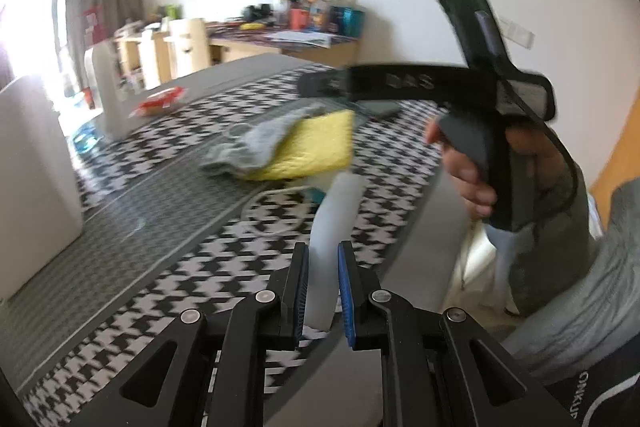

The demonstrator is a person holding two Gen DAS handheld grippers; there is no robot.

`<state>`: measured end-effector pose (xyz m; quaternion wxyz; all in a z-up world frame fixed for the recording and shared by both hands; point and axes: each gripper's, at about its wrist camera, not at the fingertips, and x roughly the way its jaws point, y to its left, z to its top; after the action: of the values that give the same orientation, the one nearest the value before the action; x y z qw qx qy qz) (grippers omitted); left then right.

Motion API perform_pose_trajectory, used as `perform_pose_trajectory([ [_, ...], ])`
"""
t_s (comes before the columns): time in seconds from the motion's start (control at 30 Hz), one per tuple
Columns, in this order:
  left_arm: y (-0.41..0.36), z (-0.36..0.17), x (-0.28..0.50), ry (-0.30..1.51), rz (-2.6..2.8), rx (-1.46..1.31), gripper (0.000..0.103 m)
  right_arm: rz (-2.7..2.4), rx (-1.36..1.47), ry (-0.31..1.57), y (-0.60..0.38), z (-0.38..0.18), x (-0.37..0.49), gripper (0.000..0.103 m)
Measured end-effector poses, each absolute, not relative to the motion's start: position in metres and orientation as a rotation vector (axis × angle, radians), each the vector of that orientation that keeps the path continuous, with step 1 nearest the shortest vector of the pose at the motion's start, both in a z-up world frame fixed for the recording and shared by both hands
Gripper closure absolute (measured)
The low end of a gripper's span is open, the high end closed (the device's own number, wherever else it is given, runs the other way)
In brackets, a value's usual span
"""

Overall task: Organize soft objects
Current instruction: 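Lower the right gripper onto the grey cloth and close it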

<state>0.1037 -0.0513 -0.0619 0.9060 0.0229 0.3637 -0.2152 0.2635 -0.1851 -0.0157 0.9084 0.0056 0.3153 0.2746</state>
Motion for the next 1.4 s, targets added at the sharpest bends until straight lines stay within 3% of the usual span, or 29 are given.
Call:
perform_pose_trajectory([
  [0.53,-0.009,-0.064,0.117,0.746,-0.292,-0.026,0.087,0.608,-0.048,0.715,-0.147,-0.033,0.283,0.013],
  [0.63,-0.003,-0.066,0.121,0.749,-0.282,-0.045,0.087,0.611,-0.064,0.736,-0.141,-0.037,0.287,0.021],
  [0.83,0.003,-0.07,0.13,0.761,-0.272,-0.059,0.087,0.605,-0.089,0.801,-0.134,-0.05,0.295,0.047],
  [1.0,0.004,-0.07,0.134,0.769,-0.273,-0.065,0.087,0.59,-0.115,0.824,-0.133,-0.056,0.298,0.05],
  [1.1,0.004,-0.072,0.134,0.773,-0.273,-0.069,0.087,0.57,-0.149,0.841,-0.13,-0.06,0.299,0.057],
  [1.17,0.005,-0.073,0.135,0.777,-0.272,-0.068,0.087,0.557,-0.154,0.851,-0.13,-0.063,0.3,0.073],
  [1.23,0.005,-0.073,0.135,0.777,-0.271,-0.07,0.087,0.548,-0.145,0.851,-0.132,-0.062,0.301,0.082],
  [1.4,0.003,-0.071,0.134,0.77,-0.275,-0.068,0.087,0.559,-0.114,0.817,-0.139,-0.051,0.3,0.086],
])
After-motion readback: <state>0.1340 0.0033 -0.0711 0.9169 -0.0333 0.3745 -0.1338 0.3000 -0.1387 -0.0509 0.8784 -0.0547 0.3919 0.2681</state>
